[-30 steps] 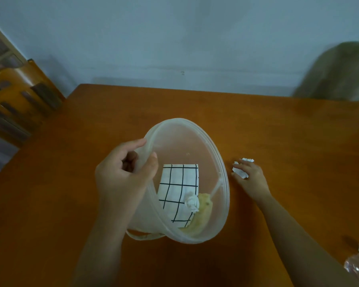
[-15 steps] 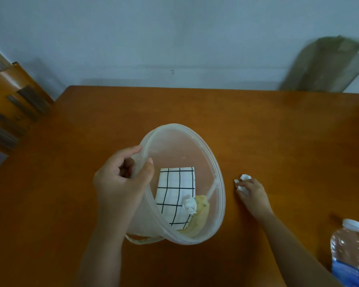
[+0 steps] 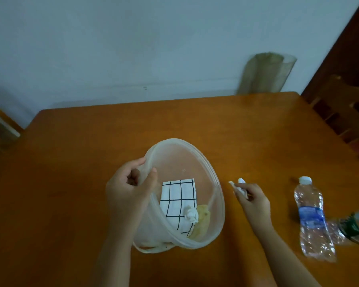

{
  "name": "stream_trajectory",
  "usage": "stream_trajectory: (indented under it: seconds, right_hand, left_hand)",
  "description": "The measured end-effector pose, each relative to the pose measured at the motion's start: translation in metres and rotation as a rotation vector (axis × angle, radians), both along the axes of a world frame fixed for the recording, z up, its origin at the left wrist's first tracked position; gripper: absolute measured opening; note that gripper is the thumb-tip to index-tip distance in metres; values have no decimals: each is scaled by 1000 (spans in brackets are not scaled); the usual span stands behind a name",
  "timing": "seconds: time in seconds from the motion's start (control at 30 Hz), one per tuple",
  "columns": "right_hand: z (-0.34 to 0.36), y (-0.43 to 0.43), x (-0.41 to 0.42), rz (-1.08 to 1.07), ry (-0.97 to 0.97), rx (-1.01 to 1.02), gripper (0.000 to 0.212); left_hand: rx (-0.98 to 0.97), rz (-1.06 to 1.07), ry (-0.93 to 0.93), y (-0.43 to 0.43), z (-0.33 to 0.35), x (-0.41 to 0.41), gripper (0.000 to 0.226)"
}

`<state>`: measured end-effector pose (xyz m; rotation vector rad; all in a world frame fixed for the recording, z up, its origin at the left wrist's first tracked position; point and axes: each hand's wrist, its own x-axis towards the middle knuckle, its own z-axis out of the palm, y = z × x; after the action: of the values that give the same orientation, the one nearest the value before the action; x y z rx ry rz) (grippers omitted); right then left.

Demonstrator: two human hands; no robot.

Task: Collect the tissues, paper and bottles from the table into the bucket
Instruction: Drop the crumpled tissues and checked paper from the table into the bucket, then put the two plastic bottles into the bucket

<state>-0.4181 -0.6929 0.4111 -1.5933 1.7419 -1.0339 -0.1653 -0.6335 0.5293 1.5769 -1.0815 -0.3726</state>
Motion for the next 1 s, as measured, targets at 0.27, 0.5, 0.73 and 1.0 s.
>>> stream_trajectory:
  seconds: [0.27,0.5,0.73,1.0]
  right_hand:
    - [71,65,22,122,-129,-198,32]
    - [86,84,16,267,-147,-102,29]
    - [79,76,-57,166,-74,-98,32]
    - [-1,77,-148,-296,122,137,38]
  left_hand:
    - [-23,-147,2,12,-2,-19,26]
    - [-81,-237,35,9,2,-59,26]
    - [-113,-258,4,1,7,-100,29]
    - [-70,-211,-36,-7,4,-142,26]
